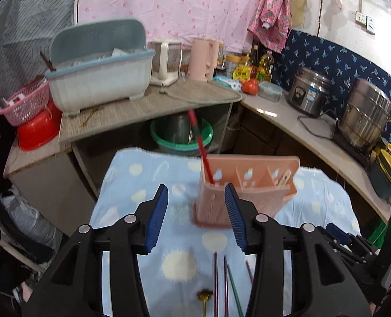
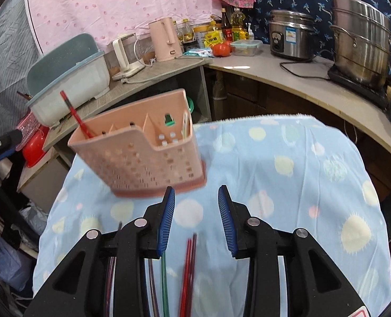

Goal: Organize utensils
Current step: 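Drop the red chopstick into the basket with the left tool while the right tool releases the spoon, then grasp the gold flower spoon with the left tool while the right tool grasps a dark red chopstick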

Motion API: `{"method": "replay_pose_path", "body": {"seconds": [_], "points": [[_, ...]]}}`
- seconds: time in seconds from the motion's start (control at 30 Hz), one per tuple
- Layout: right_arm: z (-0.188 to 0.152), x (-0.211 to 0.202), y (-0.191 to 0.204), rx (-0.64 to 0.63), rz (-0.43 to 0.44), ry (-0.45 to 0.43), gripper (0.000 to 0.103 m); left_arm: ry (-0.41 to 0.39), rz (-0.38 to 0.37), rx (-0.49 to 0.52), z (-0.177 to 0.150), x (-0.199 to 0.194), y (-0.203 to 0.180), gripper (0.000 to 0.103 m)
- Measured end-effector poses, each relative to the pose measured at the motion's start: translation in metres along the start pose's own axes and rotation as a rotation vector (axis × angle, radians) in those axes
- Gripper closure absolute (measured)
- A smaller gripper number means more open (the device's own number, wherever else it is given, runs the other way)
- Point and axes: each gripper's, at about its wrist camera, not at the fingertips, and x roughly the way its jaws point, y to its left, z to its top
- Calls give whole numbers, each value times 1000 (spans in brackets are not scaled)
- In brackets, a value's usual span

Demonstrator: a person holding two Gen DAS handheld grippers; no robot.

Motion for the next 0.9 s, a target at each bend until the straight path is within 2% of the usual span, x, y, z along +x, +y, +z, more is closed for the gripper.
{"method": "replay_pose_path", "body": {"seconds": [0.43,0.7,0.9], "points": [[-113,-37,-11,-15,-26,123,70,193,15,-21,-122,-1,14,61],[-168,-47,4,-41,-6,194,70,263,19,-16,-174,-10,14,61],[-187,-46,3,-43,-14,226,70,283,24,-21,-200,-18,16,61]]}}
